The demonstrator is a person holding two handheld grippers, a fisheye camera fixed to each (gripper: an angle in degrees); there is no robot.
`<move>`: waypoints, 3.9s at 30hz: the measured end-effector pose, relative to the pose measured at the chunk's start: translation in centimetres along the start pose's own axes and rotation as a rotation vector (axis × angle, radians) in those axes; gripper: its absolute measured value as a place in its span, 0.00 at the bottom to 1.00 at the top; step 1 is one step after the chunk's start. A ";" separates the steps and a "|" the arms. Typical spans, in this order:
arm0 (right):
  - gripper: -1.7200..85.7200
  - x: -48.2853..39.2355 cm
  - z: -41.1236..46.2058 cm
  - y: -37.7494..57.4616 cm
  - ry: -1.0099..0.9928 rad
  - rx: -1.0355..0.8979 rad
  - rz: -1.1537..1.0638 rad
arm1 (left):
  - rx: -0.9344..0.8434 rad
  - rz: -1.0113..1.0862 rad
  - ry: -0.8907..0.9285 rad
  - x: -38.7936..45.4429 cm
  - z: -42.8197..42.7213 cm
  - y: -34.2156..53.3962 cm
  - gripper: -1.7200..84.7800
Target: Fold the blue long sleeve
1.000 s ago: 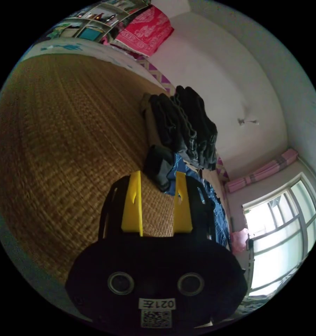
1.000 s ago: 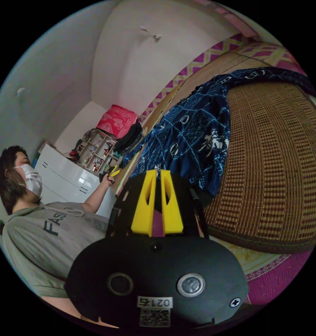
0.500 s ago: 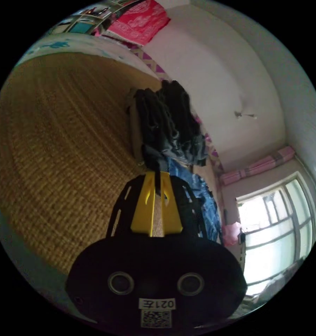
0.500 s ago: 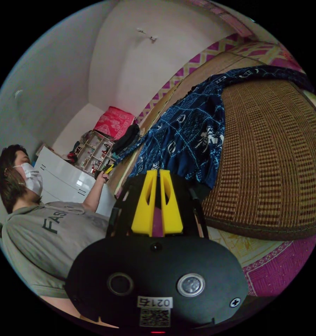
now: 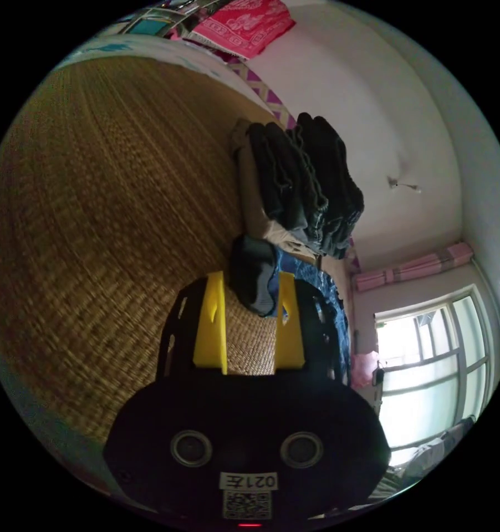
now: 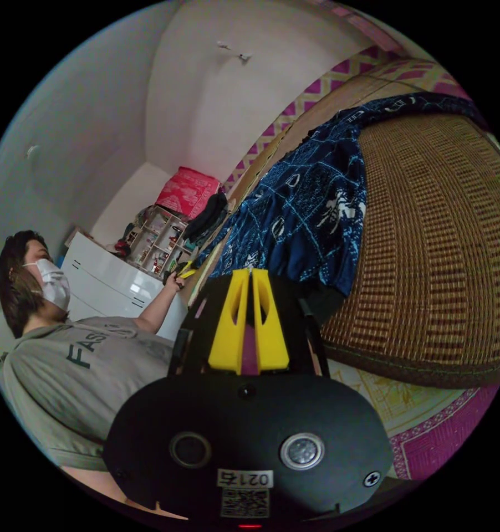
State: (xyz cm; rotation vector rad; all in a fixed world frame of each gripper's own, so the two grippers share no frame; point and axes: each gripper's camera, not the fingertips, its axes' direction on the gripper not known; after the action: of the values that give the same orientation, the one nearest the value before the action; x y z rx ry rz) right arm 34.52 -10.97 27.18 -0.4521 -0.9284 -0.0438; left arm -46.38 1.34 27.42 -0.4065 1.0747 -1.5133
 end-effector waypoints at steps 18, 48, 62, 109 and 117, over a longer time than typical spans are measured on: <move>0.01 2.2 -2.2 1.6 -0.022 -0.003 -0.048 | 0.144 0.461 0.048 26.6 14.8 20.2 0.01; 0.08 -3.8 -3.0 5.5 0.363 -0.019 -0.419 | -0.645 1.052 -0.141 46.9 104.8 76.4 0.05; 0.09 2.5 -15.6 0.8 0.276 0.219 -0.238 | -0.395 1.102 0.243 33.5 87.5 75.0 0.01; 0.01 -26.3 15.4 -37.0 0.816 0.359 -0.639 | -0.105 0.887 0.076 -1.5 18.7 63.8 0.01; 0.01 -26.0 50.0 -35.3 0.889 -0.214 -0.817 | -0.105 0.758 0.087 -5.6 10.6 61.5 0.01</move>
State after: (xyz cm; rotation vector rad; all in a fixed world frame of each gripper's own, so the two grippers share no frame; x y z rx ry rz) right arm -27.39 -27.26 45.14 -0.1784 -0.1697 -1.0155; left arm -0.35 8.42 -14.52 0.0144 1.1988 -0.8065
